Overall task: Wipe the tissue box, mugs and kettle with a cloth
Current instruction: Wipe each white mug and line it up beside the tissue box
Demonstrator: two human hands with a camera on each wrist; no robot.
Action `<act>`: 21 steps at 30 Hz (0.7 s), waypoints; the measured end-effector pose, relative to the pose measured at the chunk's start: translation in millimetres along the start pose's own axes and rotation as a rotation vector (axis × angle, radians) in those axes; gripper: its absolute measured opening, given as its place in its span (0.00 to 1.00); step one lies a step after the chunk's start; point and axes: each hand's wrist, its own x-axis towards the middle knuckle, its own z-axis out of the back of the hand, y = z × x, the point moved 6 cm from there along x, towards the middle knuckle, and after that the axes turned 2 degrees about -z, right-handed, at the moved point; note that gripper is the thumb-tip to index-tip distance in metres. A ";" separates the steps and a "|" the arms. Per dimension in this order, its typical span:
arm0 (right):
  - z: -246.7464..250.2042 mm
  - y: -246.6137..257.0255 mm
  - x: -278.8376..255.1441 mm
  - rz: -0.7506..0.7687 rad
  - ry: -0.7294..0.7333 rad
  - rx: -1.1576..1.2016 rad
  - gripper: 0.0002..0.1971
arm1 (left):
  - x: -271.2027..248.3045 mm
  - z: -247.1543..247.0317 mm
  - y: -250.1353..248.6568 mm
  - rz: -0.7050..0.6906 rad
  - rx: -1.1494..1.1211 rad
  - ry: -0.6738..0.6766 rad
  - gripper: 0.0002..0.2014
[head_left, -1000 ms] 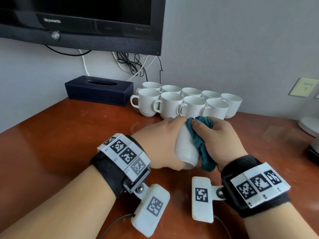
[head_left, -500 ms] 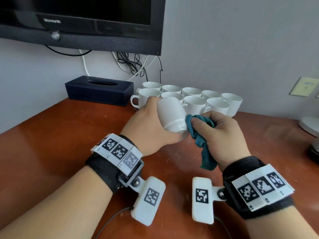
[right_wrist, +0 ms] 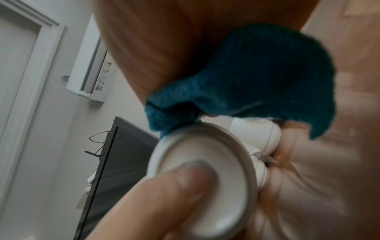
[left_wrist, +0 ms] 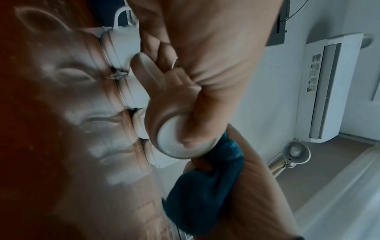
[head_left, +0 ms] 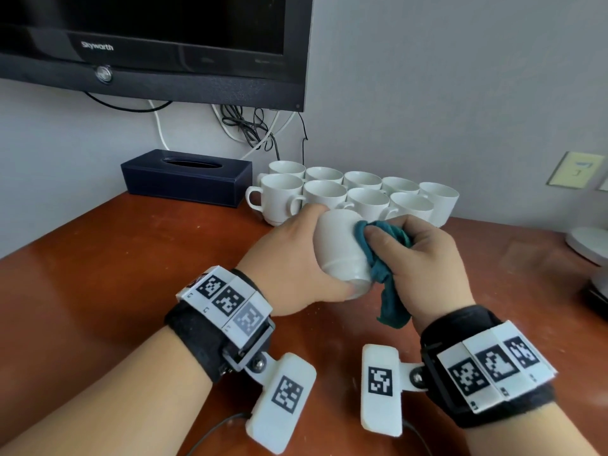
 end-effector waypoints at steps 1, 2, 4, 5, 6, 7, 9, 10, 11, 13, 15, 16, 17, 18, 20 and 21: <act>-4.8 2.5 -2.1 0.005 0.043 0.011 0.09 | 1.2 2.1 2.2 0.014 -0.018 -0.024 0.48; -9.0 5.0 -4.0 0.013 0.080 0.022 0.08 | 2.0 3.8 3.8 0.024 -0.029 -0.033 0.47; -13.5 7.7 -6.4 0.032 0.114 0.036 0.07 | 2.7 3.8 4.4 0.024 -0.019 -0.013 0.46; -13.5 8.3 -6.3 0.044 0.110 0.034 0.07 | 2.5 2.6 3.0 0.009 -0.004 0.009 0.47; -12.0 8.5 -5.5 0.051 0.094 0.033 0.06 | 1.7 0.5 0.8 -0.011 0.010 0.039 0.49; -9.4 7.6 -4.2 0.052 0.071 0.037 0.06 | 0.5 -2.2 -1.5 -0.033 0.017 0.075 0.51; -3.0 5.7 -0.9 0.047 0.020 0.047 0.05 | -1.9 -7.4 -4.7 -0.068 0.002 0.149 0.54; 0.1 5.2 0.5 0.048 -0.005 0.040 0.05 | -2.7 -8.9 -4.7 -0.075 -0.010 0.174 0.54; 2.8 4.8 1.8 0.051 -0.030 0.021 0.04 | -2.8 -9.6 -4.2 -0.079 -0.017 0.187 0.54; 6.5 1.2 4.0 0.035 -0.069 -0.041 0.06 | -2.5 -8.6 -3.3 -0.089 -0.027 0.168 0.54; 6.8 -9.1 6.1 -0.026 -0.068 -0.071 0.11 | -1.4 -5.3 -2.2 -0.086 -0.056 0.128 0.54; 4.5 -13.4 5.9 -0.057 -0.048 -0.074 0.14 | -1.1 -2.8 -1.4 -0.077 -0.079 0.103 0.53; 0.2 -16.9 4.9 -0.085 -0.017 -0.051 0.16 | -0.8 0.3 -0.7 -0.069 -0.104 0.071 0.52; -5.2 -18.4 3.1 -0.108 0.013 0.008 0.17 | -0.4 3.7 -0.1 -0.064 -0.122 0.035 0.52; -15.2 -16.8 -1.1 -0.161 0.059 0.234 0.17 | 0.5 9.0 0.6 -0.053 -0.135 -0.033 0.52; -19.4 -14.2 -2.6 -0.180 0.085 0.339 0.17 | 0.7 11.2 1.1 -0.042 -0.138 -0.067 0.52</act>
